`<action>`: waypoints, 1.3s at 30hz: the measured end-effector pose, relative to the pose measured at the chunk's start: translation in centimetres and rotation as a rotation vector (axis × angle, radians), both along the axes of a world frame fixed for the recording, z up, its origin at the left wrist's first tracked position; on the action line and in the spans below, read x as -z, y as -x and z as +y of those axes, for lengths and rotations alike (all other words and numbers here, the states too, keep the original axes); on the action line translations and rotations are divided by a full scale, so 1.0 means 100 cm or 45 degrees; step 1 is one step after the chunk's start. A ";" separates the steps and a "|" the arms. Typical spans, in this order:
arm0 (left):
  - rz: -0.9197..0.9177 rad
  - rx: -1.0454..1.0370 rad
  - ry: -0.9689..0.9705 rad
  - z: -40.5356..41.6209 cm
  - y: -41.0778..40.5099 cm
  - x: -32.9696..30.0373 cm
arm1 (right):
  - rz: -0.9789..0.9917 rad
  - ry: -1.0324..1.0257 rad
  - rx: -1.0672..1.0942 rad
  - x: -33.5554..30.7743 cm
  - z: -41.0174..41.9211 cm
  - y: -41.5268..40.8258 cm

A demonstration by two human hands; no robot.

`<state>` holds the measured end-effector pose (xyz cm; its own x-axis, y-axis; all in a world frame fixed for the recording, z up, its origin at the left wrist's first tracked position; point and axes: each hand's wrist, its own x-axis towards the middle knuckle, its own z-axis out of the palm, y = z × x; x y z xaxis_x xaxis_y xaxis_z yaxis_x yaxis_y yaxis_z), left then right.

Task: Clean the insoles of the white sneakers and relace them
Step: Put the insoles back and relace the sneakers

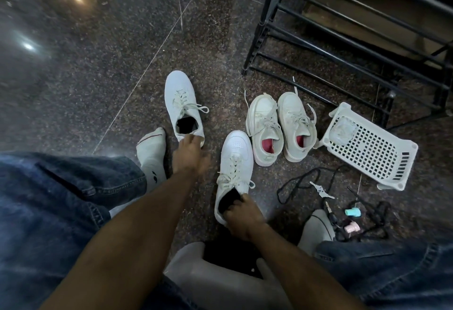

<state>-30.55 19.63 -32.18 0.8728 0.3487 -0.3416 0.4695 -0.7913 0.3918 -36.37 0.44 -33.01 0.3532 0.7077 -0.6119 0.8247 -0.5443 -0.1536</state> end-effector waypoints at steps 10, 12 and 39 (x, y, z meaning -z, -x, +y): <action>0.385 0.115 -0.128 0.037 -0.047 0.012 | -0.203 -0.099 0.091 -0.020 0.032 -0.087; 0.404 0.118 -0.112 0.040 -0.048 0.018 | -0.286 -0.117 0.143 -0.029 0.042 -0.116; 0.002 0.092 0.141 -0.057 0.008 0.015 | 0.028 0.163 0.861 -0.016 -0.030 -0.087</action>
<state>-31.31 13.96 -33.67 0.8938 0.2447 -0.3758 0.4133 -0.7748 0.4784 -27.66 -2.57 -31.38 0.6781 0.2579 -0.6883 0.2947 -0.9533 -0.0668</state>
